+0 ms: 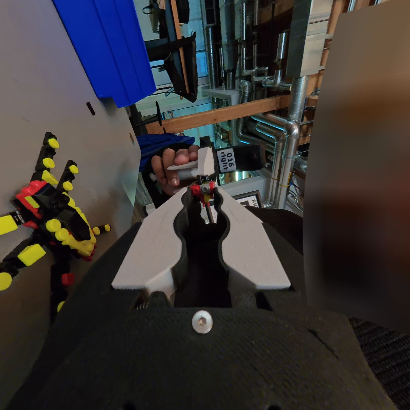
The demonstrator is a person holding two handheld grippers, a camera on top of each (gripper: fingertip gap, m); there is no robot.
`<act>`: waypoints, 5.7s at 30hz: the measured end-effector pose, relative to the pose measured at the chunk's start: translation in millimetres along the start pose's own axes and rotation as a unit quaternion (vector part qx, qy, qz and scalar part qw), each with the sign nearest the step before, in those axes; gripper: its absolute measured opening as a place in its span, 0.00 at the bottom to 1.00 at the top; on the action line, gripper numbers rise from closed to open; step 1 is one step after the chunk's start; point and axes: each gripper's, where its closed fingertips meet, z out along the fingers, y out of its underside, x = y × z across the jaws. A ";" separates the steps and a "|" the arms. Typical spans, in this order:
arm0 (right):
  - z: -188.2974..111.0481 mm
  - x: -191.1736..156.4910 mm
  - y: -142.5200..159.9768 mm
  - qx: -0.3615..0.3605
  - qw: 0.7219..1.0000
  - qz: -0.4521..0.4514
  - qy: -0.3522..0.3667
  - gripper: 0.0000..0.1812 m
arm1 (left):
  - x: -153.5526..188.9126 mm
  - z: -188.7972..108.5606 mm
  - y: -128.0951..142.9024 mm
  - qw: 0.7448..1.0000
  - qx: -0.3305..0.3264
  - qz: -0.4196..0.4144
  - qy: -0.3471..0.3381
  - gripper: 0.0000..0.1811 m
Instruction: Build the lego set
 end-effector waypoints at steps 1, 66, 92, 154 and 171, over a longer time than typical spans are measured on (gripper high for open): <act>0.5 -0.3 1.7 -0.005 1.000 -0.007 0.001 0.03 | -1.1 -0.3 0.2 1.000 -0.002 0.001 -0.005 0.09; 9.5 15.0 42.8 -0.153 0.969 -0.170 0.096 0.03 | -37.0 -2.0 -2.0 0.981 0.012 0.097 -0.165 0.09; 5.4 24.8 23.3 -0.092 0.989 -0.046 0.102 0.12 | -10.4 -2.3 -18.9 0.991 0.073 0.084 -0.072 0.09; 19.2 28.5 -12.0 -0.029 0.979 0.007 0.202 0.13 | 15.6 7.3 -23.1 0.974 0.201 0.108 -0.009 0.09; 9.9 27.3 -6.9 -0.029 0.985 0.009 0.171 0.13 | 9.6 -1.3 -28.3 0.977 0.168 0.127 -0.035 0.22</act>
